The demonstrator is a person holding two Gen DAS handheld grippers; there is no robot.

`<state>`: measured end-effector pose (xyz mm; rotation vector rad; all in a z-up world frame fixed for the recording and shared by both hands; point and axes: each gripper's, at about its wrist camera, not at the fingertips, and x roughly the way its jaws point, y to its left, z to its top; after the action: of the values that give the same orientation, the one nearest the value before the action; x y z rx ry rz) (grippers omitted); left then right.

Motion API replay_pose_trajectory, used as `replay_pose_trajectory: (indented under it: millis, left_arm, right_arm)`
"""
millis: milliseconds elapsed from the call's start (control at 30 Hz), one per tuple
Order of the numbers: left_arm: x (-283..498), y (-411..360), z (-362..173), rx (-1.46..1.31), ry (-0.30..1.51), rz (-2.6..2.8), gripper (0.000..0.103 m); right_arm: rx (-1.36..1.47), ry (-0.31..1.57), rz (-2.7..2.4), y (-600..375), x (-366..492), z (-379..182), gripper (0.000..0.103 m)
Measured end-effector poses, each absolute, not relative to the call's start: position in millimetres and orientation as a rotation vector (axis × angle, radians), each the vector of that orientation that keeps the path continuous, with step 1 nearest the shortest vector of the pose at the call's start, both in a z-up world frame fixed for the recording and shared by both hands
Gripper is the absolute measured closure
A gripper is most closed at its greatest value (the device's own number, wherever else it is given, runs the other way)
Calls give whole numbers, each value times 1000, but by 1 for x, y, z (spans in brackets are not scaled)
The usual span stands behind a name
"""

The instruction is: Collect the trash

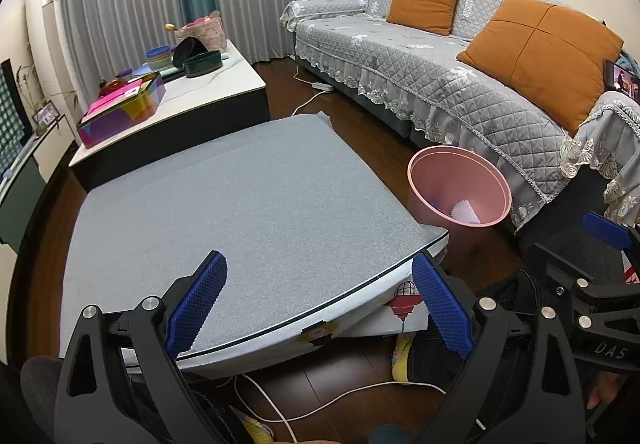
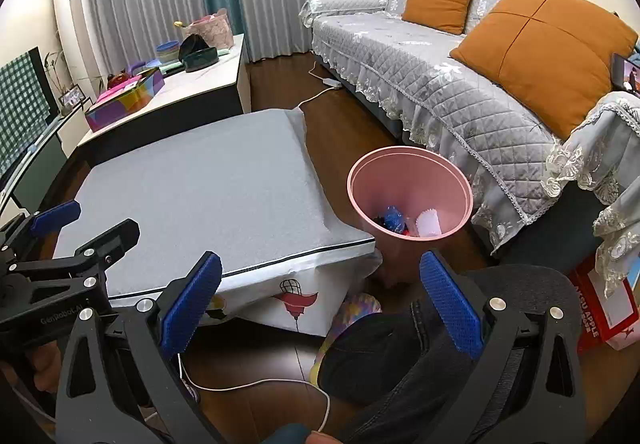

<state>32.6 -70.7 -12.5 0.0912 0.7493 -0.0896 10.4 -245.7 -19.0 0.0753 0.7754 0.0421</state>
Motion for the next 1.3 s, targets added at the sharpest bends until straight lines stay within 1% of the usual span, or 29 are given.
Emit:
replay_pose_trajectory:
  millis: [1300]
  left_arm:
    - [32,-69,-9,91,739,-95,12]
  right_arm:
    - [67,768,43,-246,9,-16,5]
